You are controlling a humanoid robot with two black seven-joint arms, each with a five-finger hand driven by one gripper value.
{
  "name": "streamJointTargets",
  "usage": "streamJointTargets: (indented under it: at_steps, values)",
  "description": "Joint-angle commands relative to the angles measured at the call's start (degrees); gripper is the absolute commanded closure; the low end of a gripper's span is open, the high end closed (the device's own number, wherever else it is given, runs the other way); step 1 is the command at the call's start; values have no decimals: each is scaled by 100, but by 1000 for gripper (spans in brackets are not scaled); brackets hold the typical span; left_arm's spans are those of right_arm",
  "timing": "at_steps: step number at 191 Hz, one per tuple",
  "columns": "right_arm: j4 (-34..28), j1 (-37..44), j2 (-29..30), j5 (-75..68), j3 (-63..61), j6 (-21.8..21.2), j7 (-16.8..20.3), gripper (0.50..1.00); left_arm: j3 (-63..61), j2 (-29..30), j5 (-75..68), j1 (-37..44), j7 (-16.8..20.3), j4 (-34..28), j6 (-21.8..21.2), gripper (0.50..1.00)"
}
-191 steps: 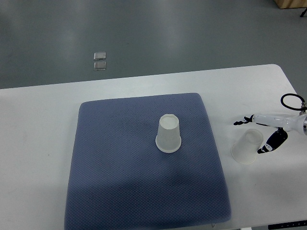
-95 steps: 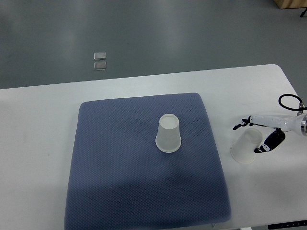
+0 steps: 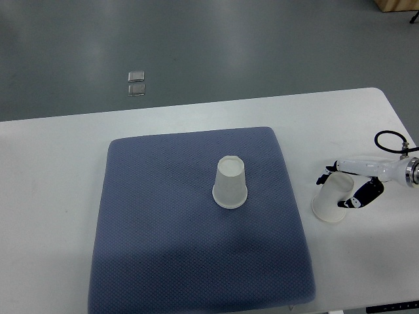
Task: Stack paper cups
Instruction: 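Lift the cup with the right hand and carry it over the upside-down cup, then lower the held cup onto the upside-down cup on the pad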
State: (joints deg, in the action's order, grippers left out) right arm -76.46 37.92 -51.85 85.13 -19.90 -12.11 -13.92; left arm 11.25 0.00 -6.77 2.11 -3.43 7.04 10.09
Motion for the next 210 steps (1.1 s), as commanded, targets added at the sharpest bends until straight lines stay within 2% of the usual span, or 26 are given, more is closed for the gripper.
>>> streamJointTargets:
  at_steps: [1, 35, 60, 109, 141, 151, 167, 192, 210]
  values:
    - [0, -21, -1, -5, 3, -90, -6, 812, 0, 0, 0, 0, 1, -1, 2, 500]
    - [0, 58, -45, -5, -14, -195, -50, 881, 0, 0, 0, 0, 1, -1, 1, 500]
    - [0, 304, -71, -31, -58, -257, -146, 881, 0, 0, 0, 0, 1, -1, 2, 500]
    - [-18, 1051, -71, -471, -120, -793, -366, 879, 0, 0, 0, 0, 1, 8, -7, 500]
    - [-35, 1912, 17, -1068, -217, -1681, -630, 879, 0, 0, 0, 0, 1, -1, -7, 500]
    - [-62, 2158, 192, -1340, -339, -1997, -621, 879, 0, 0, 0, 0, 1, -1, 2, 500]
    - [-62, 2413, 517, -1464, -559, -2243, -568, 879, 0, 0, 0, 0, 1, 8, -7, 500]
    - [-62, 2615, 966, -1464, -718, -2289, -542, 879, 0, 0, 0, 0, 1, -1, -7, 500]
    - [-62, 2747, 1264, -1464, -718, -2289, -322, 879, 0, 0, 0, 0, 1, 8, 1, 500]
